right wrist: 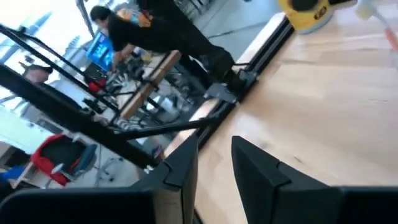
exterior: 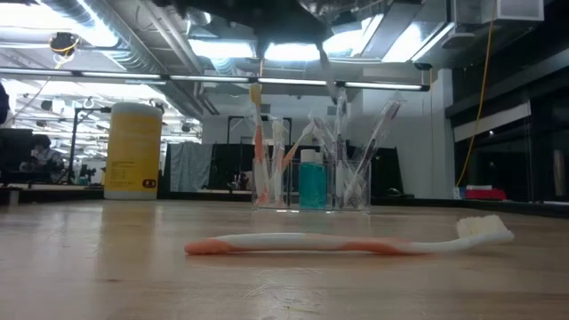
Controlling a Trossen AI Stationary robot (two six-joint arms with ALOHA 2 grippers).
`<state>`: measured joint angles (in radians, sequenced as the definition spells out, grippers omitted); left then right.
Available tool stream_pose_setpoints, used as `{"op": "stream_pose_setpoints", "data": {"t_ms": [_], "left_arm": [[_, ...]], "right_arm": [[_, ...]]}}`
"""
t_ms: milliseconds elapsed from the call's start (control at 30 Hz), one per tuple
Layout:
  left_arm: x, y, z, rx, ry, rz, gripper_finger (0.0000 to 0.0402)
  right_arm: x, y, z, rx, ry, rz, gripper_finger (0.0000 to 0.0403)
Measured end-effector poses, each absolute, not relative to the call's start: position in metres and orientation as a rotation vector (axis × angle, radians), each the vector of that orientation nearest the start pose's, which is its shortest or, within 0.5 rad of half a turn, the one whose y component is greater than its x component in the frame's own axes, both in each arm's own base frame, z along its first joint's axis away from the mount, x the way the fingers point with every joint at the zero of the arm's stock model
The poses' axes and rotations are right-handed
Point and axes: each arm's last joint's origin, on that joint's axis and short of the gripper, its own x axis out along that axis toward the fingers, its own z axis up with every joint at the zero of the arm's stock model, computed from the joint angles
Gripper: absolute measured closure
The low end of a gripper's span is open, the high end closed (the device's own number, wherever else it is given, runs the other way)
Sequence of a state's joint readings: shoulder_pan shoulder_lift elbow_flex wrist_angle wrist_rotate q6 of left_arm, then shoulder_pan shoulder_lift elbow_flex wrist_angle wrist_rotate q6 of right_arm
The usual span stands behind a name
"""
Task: Pick & Place toothbrushing station
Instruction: Put the violet toothbrush into the transparent organizer
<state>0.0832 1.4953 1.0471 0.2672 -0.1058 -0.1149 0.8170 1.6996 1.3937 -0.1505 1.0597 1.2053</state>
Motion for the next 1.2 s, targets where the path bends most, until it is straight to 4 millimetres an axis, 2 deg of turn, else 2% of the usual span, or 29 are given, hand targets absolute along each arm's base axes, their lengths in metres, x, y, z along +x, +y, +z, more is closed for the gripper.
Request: {"op": "stream_pose_setpoints", "data": {"t_ms": [200,367,667,867,1067,1200], "left_arm": [[0.375,0.05,0.276,-0.08,0.261,0.163,0.0385],[0.393,0.059,0.256,-0.038,0.339,0.159,0.0385],[0.4,0.071,0.227,-0.033,0.432,0.179,0.0384],[0.404,0.078,0.207,-0.088,0.48,0.202,0.0357],[0.405,0.085,0.21,-0.09,0.442,0.223,0.0356],[0.404,0.093,0.212,-0.12,0.415,0.235,0.0334]], "right_arm": [[0.258,0.268,0.324,0.827,0.055,-0.339,0.0303],[0.251,0.268,0.332,0.836,0.02,-0.352,0.0303],[0.242,0.274,0.333,0.84,0.005,-0.347,0.0302],[0.239,0.277,0.333,0.847,-0.003,-0.346,0.0302],[0.239,0.277,0.333,0.853,-0.009,-0.351,0.0302],[0.239,0.277,0.333,0.852,-0.009,-0.351,0.0302]]}}
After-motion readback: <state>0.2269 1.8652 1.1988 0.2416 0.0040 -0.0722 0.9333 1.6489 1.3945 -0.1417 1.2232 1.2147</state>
